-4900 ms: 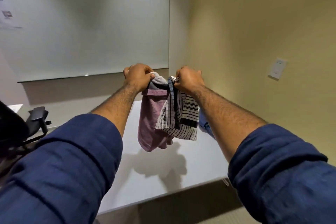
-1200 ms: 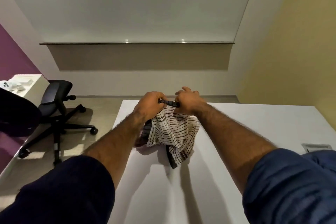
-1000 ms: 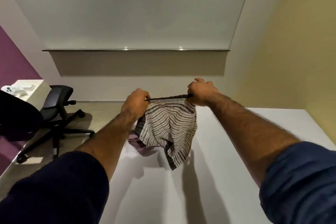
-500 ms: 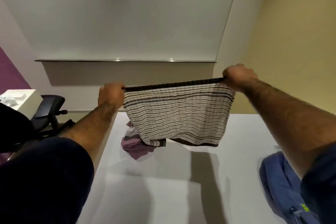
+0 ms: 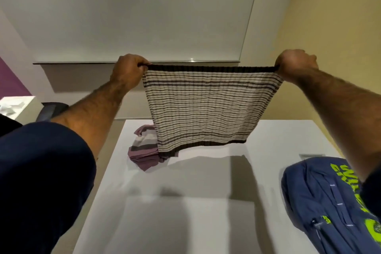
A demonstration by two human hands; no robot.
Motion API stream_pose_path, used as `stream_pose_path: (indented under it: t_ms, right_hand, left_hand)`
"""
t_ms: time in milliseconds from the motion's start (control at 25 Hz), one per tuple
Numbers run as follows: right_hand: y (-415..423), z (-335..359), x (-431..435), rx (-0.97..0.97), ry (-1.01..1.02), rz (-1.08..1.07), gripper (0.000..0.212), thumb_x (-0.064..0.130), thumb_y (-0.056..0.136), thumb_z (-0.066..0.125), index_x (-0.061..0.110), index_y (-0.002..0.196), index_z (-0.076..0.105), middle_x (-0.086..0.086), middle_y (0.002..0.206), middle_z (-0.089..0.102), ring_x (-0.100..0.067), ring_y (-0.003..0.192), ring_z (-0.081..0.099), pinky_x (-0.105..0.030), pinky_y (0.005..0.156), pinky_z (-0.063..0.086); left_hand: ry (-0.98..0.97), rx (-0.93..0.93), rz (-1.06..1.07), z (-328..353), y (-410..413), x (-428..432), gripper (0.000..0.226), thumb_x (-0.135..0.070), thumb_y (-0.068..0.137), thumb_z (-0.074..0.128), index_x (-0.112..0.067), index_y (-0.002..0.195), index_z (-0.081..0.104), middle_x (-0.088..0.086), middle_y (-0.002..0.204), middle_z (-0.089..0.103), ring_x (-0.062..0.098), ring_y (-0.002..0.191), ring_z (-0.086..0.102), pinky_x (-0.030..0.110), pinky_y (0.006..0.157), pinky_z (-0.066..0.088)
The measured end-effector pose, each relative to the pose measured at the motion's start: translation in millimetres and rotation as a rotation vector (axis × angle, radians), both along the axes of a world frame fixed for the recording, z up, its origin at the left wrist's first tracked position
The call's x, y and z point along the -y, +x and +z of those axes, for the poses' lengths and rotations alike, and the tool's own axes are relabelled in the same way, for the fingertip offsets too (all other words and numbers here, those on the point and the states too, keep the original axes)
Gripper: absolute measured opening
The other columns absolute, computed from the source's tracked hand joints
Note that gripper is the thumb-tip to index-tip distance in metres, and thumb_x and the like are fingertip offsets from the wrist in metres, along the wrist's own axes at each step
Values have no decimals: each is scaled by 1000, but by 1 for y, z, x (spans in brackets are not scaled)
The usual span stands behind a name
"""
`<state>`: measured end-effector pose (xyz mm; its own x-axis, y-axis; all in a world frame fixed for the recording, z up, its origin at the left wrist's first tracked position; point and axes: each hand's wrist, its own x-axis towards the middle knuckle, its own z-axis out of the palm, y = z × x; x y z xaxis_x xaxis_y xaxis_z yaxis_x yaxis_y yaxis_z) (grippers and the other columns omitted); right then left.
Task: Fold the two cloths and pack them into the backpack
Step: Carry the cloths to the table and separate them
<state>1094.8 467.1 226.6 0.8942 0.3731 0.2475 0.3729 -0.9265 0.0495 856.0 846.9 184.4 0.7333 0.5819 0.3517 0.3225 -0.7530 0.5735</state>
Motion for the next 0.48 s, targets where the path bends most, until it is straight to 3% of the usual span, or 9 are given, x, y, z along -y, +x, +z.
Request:
stream_pose_path:
  t_ms: [120,240,360,480]
  right_hand:
    - [-21,-4,34,-192,-227,136,10,17,86,76,11,94,78,-8,82,68,-29,77,62,-35,71,49]
    - [-68,-27,72,-320,-412,209,18,11,82,77,13,99,79,-11,95,73,-30,87,66,-28,68,46]
    - [-126,-74,105,-383,-431,168,19,11,83,71,17,101,76,-6,100,71,-27,90,65,-29,74,46]
    - [-191,-144,144,-325,-446,130,26,6,85,57,21,103,68,-1,101,63,-26,93,57,-37,88,42]
  left_hand:
    - [-198,-242,-176,-3,-37,21,26,-2,95,63,-8,117,74,9,107,74,20,102,63,25,86,47]
    - [-291,-550,-291,-14,-86,44,23,-3,94,66,-14,110,78,2,101,78,20,104,66,31,101,40]
    - [-325,-673,-314,-47,-126,80,24,5,88,70,-15,97,81,2,94,78,21,94,69,22,88,54]
    - [-155,-813,-352,-105,-160,118,29,2,87,69,-21,99,82,-6,93,75,17,94,64,26,90,50]
